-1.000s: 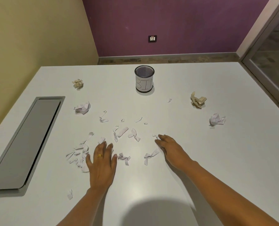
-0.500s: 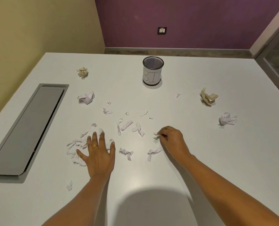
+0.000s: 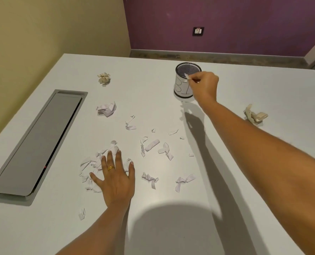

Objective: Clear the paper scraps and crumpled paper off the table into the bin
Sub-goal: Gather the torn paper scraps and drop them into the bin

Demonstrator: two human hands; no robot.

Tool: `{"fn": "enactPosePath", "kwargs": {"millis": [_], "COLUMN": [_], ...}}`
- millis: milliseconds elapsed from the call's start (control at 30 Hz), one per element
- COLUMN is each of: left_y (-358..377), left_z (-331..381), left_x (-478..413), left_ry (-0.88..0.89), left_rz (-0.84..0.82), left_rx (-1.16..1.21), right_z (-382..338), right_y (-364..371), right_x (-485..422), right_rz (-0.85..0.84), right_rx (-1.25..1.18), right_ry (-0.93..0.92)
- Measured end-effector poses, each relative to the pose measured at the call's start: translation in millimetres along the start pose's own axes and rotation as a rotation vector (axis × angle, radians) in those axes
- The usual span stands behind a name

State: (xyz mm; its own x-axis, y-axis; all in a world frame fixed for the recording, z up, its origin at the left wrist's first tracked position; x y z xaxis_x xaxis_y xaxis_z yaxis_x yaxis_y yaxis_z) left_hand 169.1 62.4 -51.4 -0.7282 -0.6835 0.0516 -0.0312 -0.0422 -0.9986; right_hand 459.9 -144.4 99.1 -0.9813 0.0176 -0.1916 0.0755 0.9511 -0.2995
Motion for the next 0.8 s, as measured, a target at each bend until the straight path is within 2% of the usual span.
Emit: {"fn": "enactPosePath", "kwargs": {"millis": [200, 467, 567, 800], "left_y": [2, 0, 0, -2], "left_z": [2, 2, 2, 3], "left_x": [0, 0, 0, 1], "left_ry": [-0.003, -0.013, -0.014, -0.008], "left_rz": [-0.011, -0.016, -0.018, -0.014], "left_rx": [-0.029, -0.023, -0.019, -0.028], "right_z": [4, 22, 23, 28], "right_y": [8, 22, 18, 13], "right_x": [-40, -61, -61, -25], "right_rz": [0.072, 0.019, 0.030, 0.001], "right_rx": [0.034, 0.092, 0.123, 0.016], "right_ry": [0.076, 0.185, 0.178, 0.113]}}
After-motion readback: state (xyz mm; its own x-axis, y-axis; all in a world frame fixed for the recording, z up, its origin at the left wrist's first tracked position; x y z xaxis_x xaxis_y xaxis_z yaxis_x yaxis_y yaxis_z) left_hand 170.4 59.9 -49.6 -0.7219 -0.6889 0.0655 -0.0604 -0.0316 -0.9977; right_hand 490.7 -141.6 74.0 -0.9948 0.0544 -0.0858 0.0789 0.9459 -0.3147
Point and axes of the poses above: each hand's wrist, its own x-axis away from the middle knuckle, its own y-axis out of the palm, z = x × y, the point moved 10 cm from there along -x, towards the middle knuckle, and after that the axes turned 14 degrees about -x, right-handed, at the moved point
